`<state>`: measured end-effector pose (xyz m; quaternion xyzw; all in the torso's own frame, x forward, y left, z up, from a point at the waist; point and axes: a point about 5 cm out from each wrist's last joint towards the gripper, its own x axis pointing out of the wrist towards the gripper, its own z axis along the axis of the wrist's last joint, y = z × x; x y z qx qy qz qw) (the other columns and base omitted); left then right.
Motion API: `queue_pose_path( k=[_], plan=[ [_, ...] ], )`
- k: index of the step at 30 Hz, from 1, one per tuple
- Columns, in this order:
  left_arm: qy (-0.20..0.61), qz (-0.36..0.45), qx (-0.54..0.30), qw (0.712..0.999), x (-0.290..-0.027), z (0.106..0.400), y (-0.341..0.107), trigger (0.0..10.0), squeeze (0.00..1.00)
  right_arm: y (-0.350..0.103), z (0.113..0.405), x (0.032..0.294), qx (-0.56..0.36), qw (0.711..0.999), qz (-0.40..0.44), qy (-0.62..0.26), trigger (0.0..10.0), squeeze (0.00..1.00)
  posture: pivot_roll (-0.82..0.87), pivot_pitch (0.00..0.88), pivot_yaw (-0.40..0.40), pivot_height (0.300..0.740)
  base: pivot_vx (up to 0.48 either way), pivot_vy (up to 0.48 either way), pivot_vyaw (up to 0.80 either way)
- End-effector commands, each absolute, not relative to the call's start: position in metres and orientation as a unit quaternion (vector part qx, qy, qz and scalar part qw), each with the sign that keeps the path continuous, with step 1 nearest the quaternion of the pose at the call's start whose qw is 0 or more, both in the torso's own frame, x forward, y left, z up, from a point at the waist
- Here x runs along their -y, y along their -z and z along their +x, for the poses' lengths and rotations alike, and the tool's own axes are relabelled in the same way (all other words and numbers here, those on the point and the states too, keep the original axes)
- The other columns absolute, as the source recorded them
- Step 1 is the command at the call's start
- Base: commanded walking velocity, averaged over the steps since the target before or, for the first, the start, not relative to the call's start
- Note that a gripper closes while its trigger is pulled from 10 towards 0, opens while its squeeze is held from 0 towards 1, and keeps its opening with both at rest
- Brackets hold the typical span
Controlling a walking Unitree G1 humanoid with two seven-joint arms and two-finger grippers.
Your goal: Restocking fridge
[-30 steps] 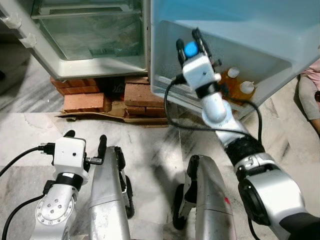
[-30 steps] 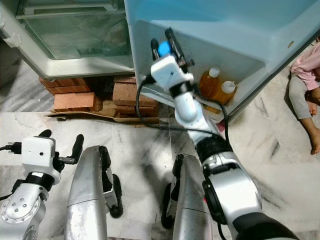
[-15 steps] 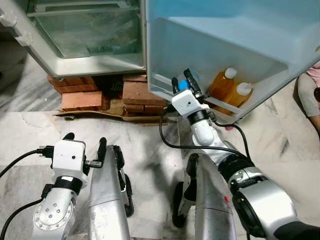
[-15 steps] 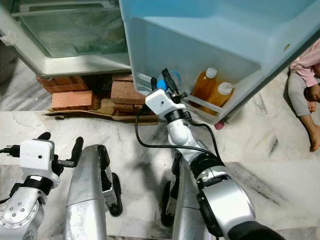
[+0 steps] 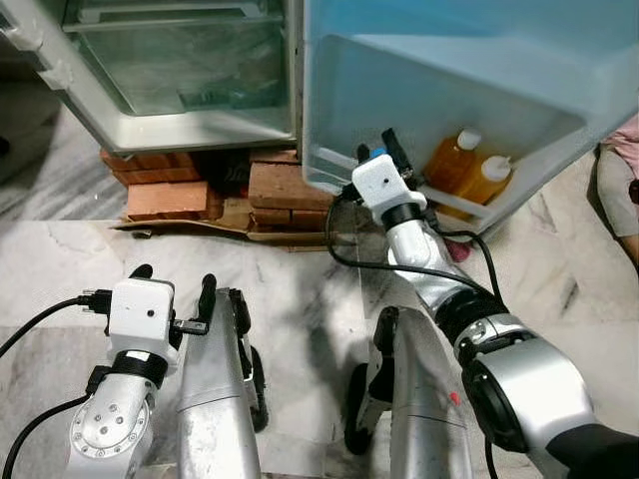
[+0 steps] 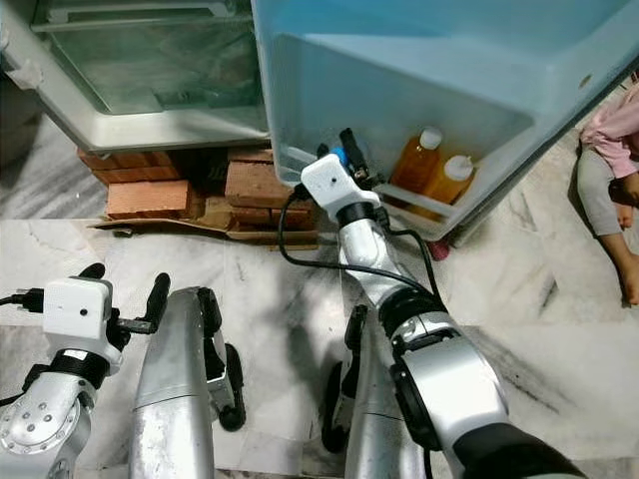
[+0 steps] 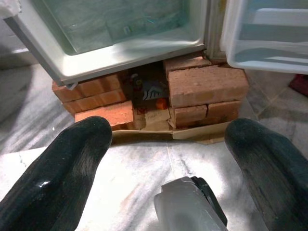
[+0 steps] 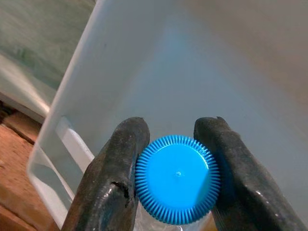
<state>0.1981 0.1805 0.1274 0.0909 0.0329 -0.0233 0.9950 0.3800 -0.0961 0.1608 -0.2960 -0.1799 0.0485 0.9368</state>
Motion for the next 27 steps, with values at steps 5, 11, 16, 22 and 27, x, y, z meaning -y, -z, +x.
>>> queue_pose_path(
  k=[5,11,16,22,27],
  plan=[
    [0.015,0.095,-0.056,0.994,-0.184,0.192,-0.118,10.0,0.0,-0.16,0.387,0.116,0.142,0.937,-0.319,-0.009,10.0,0.0,0.31,0.392,-0.048,0.542,0.0,0.0,0.0],
    [0.009,0.098,-0.058,0.993,-0.186,0.191,-0.117,10.0,0.0,-0.179,0.395,0.112,0.155,0.933,-0.324,-0.001,10.0,0.0,0.31,0.383,-0.056,0.542,0.0,0.0,0.0],
    [0.007,0.098,-0.062,0.993,-0.186,0.189,-0.116,10.0,0.0,-0.186,0.401,0.125,0.134,0.931,-0.338,0.023,10.0,0.0,0.32,0.389,-0.061,0.542,0.0,0.0,0.0],
    [0.008,0.096,-0.073,0.993,-0.185,0.187,-0.113,10.0,0.0,-0.179,0.403,0.142,0.086,0.937,-0.337,0.034,10.0,0.0,0.32,0.398,-0.062,0.542,0.0,0.0,0.0],
    [0.01,0.094,-0.079,0.992,-0.185,0.187,-0.112,10.0,0.0,-0.178,0.402,0.143,0.084,0.948,-0.307,0.024,10.0,1.0,0.31,0.405,-0.062,0.542,0.0,0.0,0.0]
  ],
)
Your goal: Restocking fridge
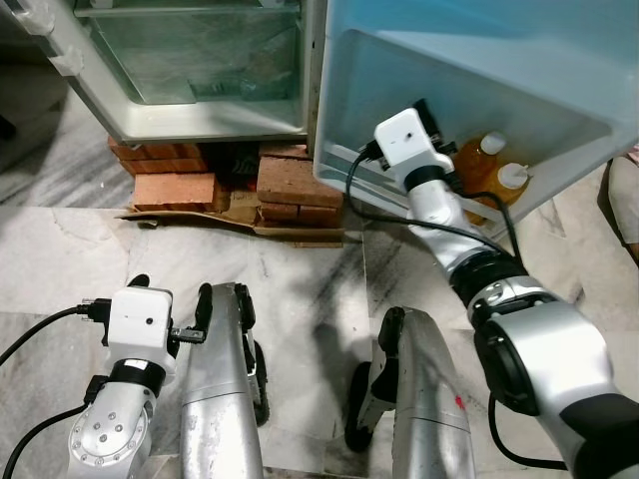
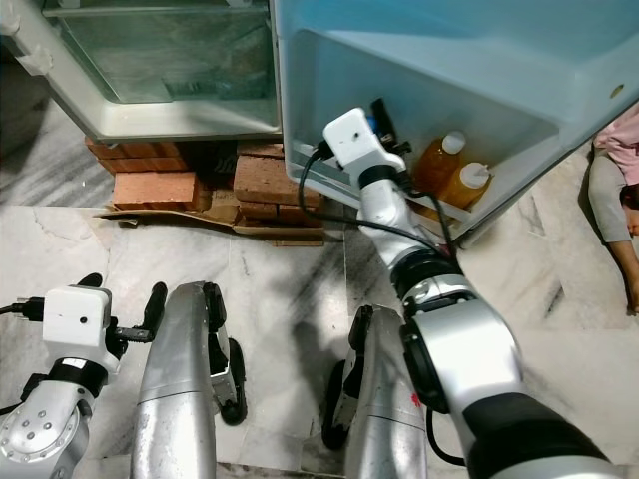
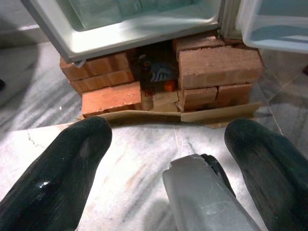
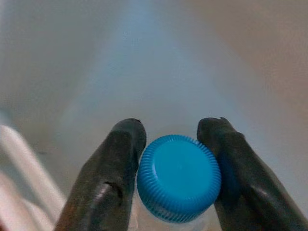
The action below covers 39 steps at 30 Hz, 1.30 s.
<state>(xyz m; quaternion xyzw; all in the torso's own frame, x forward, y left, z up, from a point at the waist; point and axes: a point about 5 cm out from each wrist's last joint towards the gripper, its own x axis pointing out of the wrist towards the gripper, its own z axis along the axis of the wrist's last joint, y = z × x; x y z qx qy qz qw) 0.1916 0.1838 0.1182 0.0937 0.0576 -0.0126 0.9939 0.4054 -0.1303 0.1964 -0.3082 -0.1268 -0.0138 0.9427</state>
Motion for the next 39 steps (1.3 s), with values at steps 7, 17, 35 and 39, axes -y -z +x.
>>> queue_pose_path(
  k=[7,17,35,39],
  plan=[
    [0.01,0.096,-0.075,0.992,-0.184,0.194,-0.113,10.0,0.0,-0.192,0.404,0.144,0.116,0.946,-0.302,0.023,10.0,1.0,0.29,0.4,-0.066,0.542,0.0,0.0,0.0],
    [0.007,0.1,-0.066,0.993,-0.188,0.201,-0.113,10.0,0.0,-0.202,0.399,0.139,0.171,0.953,-0.249,-0.015,10.0,1.0,0.25,0.359,-0.061,0.542,0.0,0.0,0.0],
    [-0.005,0.102,-0.021,0.995,-0.189,0.241,-0.117,10.0,0.0,-0.119,0.289,0.138,0.144,0.985,-0.096,-0.027,10.0,0.0,0.14,0.171,-0.021,0.542,0.0,0.0,0.0],
    [-0.007,0.103,-0.006,0.995,-0.191,0.258,-0.118,10.0,0.0,-0.121,0.283,0.155,0.136,0.989,-0.065,-0.012,10.0,0.0,0.11,0.112,-0.006,0.546,0.0,0.0,0.0]
  ],
)
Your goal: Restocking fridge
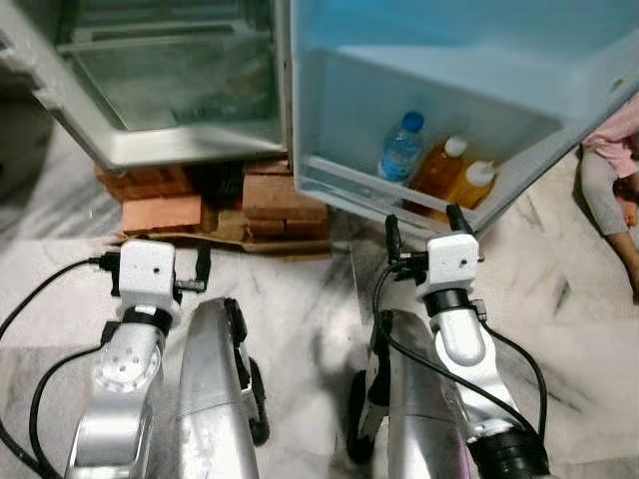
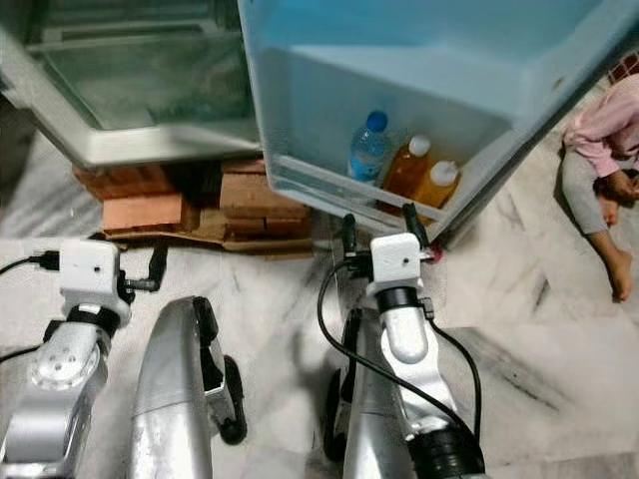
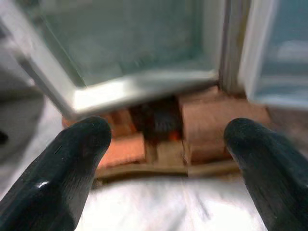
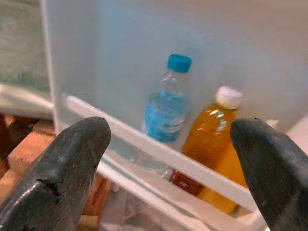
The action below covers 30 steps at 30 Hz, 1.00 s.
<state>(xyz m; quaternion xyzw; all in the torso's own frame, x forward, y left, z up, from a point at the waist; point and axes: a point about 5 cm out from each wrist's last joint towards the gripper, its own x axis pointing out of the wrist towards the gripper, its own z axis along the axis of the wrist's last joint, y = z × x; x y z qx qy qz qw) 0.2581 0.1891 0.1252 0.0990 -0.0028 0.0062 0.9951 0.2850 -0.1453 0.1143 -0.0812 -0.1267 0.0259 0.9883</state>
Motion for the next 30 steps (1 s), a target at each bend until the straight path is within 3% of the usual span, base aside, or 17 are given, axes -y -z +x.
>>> queue_pose_path(
  k=[1,6,12,30],
  plan=[
    [-0.006,0.102,-0.003,0.995,-0.19,0.26,-0.118,10.0,0.0,-0.123,0.284,0.157,0.137,0.989,-0.061,-0.007,10.0,0.0,0.11,0.112,-0.006,0.55,0.0,0.0,0.0],
    [0.007,0.099,0.006,0.995,-0.181,0.275,-0.115,10.0,0.0,-0.126,0.292,0.169,0.128,0.991,-0.03,0.02,10.0,0.0,0.08,0.047,0.007,0.58,0.0,0.0,0.0],
    [0.017,0.094,0.015,0.995,-0.175,0.288,-0.112,10.0,0.0,-0.128,0.295,0.166,0.121,0.992,-0.012,0.013,10.0,0.0,0.06,0.0,0.014,0.615,0.0,0.0,0.0],
    [0.016,0.087,0.032,0.996,-0.173,0.295,-0.109,10.0,0.0,-0.113,0.29,0.18,0.077,0.996,0.026,0.037,10.0,0.0,0.06,0.0,-0.001,0.719,0.0,0.0,0.0]
  ],
)
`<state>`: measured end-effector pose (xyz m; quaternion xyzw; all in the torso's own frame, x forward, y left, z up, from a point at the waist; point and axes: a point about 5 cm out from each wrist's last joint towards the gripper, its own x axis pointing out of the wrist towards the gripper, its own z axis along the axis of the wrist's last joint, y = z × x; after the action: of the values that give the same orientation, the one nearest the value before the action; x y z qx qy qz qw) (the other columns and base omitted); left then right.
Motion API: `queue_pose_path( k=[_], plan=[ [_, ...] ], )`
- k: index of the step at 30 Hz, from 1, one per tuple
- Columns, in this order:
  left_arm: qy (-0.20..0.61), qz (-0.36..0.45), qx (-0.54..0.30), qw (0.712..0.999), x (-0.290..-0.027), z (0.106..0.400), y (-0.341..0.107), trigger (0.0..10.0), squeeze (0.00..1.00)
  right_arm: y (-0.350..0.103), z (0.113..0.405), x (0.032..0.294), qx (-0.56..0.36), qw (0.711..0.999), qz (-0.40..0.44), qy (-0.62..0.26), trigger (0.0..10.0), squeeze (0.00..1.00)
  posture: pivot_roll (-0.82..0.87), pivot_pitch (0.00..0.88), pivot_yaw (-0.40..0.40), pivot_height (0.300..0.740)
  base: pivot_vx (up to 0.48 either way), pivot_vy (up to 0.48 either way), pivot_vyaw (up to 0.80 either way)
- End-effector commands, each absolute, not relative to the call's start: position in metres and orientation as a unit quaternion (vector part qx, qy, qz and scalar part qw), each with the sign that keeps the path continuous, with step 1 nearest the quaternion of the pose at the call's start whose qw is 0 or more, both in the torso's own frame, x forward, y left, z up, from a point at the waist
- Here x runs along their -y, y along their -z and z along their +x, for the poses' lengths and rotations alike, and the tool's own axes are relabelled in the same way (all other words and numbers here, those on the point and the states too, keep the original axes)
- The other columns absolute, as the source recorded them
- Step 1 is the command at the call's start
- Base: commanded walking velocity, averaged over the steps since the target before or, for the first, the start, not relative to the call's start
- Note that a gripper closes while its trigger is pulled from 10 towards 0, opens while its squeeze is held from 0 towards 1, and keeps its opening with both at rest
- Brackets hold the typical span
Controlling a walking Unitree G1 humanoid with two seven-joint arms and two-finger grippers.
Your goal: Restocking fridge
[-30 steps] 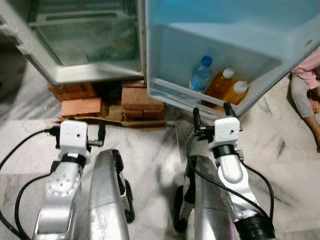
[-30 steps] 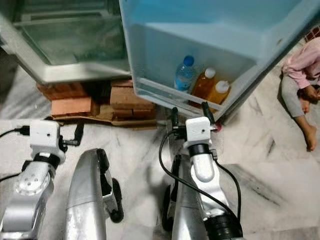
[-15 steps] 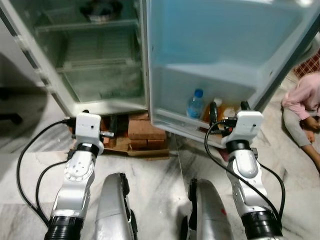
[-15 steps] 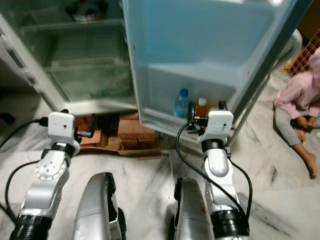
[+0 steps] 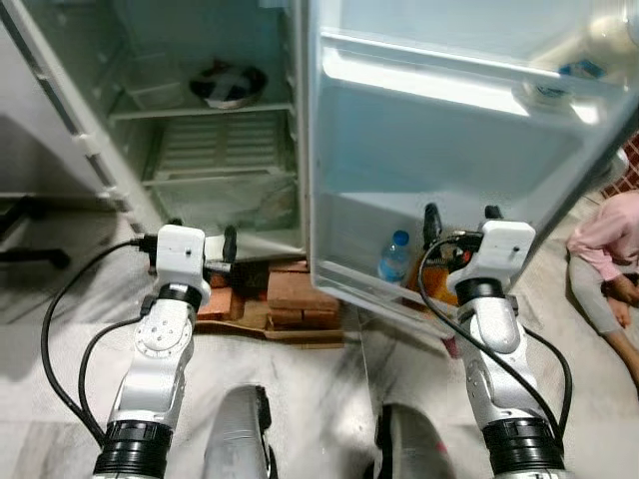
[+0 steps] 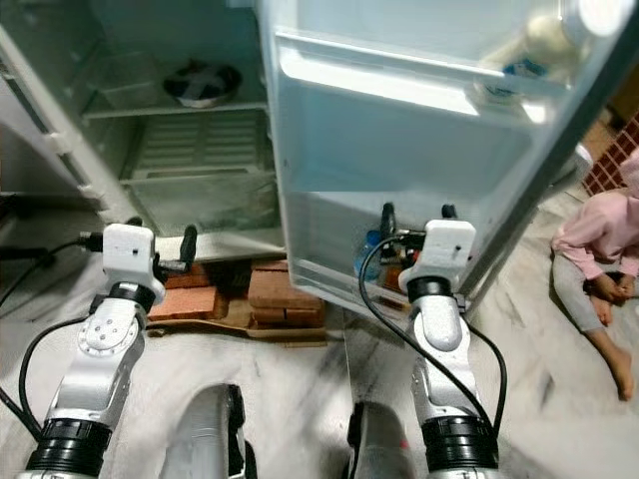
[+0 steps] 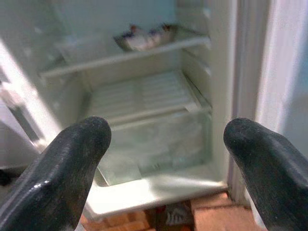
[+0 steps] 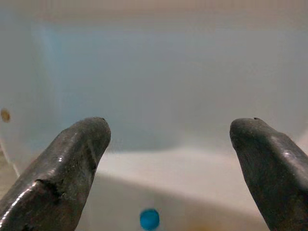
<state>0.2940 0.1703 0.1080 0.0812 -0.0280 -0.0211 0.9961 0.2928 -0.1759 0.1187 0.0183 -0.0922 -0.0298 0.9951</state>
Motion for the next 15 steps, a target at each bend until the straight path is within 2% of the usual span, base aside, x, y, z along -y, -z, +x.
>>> queue_pose_path(
  k=[1,5,15],
  plan=[
    [0.016,0.087,0.032,0.996,-0.173,0.294,-0.108,10.0,0.0,-0.112,0.289,0.181,0.074,0.996,0.027,0.037,10.0,0.0,0.06,0.0,-0.001,0.724,0.0,0.0,0.0],
    [0.018,0.089,0.028,0.996,-0.173,0.292,-0.106,10.0,0.0,-0.102,0.281,0.186,0.053,0.997,0.027,0.043,10.0,0.0,0.06,0.014,-0.004,0.74,0.0,0.0,0.0],
    [0.021,0.09,0.017,0.996,-0.175,0.288,-0.102,10.0,0.0,-0.091,0.268,0.186,0.023,0.999,0.025,0.038,10.0,0.0,0.05,0.036,-0.005,0.74,0.0,0.0,-0.47]
  ],
)
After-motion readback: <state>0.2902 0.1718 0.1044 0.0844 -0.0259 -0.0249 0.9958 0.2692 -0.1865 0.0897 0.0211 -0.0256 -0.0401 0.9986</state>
